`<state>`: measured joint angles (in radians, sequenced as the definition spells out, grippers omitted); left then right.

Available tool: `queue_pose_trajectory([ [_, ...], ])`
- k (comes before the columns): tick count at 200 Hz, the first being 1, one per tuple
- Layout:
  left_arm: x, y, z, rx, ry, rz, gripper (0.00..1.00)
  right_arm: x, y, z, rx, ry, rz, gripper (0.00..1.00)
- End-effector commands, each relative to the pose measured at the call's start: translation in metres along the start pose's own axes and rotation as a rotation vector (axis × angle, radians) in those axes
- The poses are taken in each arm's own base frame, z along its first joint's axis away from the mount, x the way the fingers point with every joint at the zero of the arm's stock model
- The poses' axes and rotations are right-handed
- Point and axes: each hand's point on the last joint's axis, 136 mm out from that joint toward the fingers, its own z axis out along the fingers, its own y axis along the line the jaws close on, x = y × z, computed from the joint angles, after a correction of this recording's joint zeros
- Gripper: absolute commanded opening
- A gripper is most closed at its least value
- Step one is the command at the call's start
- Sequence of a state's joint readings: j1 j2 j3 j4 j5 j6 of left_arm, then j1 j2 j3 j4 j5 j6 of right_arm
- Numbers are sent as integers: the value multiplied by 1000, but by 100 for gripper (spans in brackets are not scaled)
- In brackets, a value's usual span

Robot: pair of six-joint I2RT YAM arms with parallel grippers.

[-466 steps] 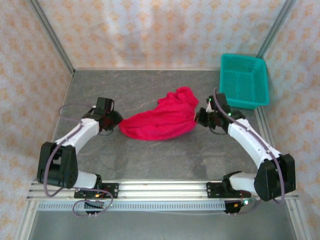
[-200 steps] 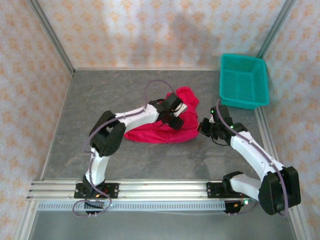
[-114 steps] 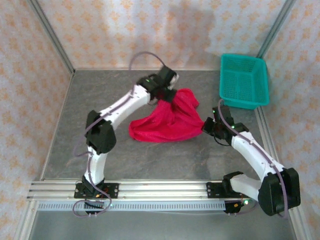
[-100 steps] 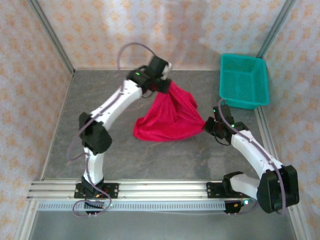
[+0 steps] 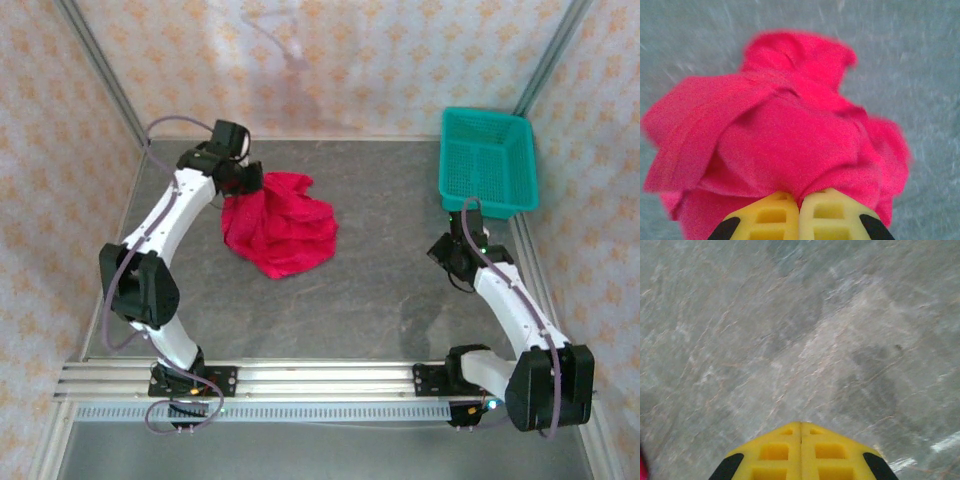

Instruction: Fold the inside-out t-shirt

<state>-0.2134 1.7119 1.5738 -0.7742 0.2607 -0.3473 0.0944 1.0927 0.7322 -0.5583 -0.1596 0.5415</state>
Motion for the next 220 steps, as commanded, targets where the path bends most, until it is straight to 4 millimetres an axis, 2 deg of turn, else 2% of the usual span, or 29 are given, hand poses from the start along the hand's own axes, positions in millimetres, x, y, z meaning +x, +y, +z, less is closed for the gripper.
queue_pose_trajectory([
  [1, 0, -40, 3, 126, -29, 13, 0, 8, 53, -8, -209, 52, -67, 18],
  [11, 6, -42, 8, 117, -11, 26, 0, 14, 79, -12, -296, 69, -105, 43],
  [20, 10, -42, 13, 113, 3, 27, 0, 19, 102, -16, -364, 79, -130, 60],
  [28, 12, -42, 15, 110, 9, 24, 0, 24, 125, -19, -425, 86, -152, 71],
  [36, 13, -41, 16, 106, 13, 20, 0, 30, 145, -19, -472, 99, -162, 77],
  [68, 10, -43, 10, 114, 4, 13, 0, 53, 223, -10, -594, 165, -207, 81],
  [95, 4, -45, 1, 113, -5, 20, 0, 80, 271, 19, -600, 228, -261, 81],
  [119, 1, -44, -7, 111, -16, 21, 0, 100, 306, 48, -602, 272, -263, 81],
  [146, 1, -44, -14, 119, -22, 16, 0, 102, 328, 91, -542, 252, -224, 81],
  [158, 2, -43, -17, 124, -23, 16, 0, 98, 335, 107, -521, 236, -210, 78],
  [169, 3, -42, -20, 132, -23, 11, 0, 91, 338, 118, -492, 210, -196, 64],
  [188, 0, -38, -26, 171, -23, -17, 0, 72, 335, 123, -468, 173, -158, 16],
  [196, -3, -35, -30, 186, -28, -33, 0, 63, 330, 120, -457, 164, -150, 0],
  [208, -7, -29, -37, 199, -40, -53, 0, 49, 318, 109, -440, 165, -148, 0],
  [220, -12, -19, -45, 194, -60, -71, 0, 36, 302, 89, -432, 183, -151, 0],
])
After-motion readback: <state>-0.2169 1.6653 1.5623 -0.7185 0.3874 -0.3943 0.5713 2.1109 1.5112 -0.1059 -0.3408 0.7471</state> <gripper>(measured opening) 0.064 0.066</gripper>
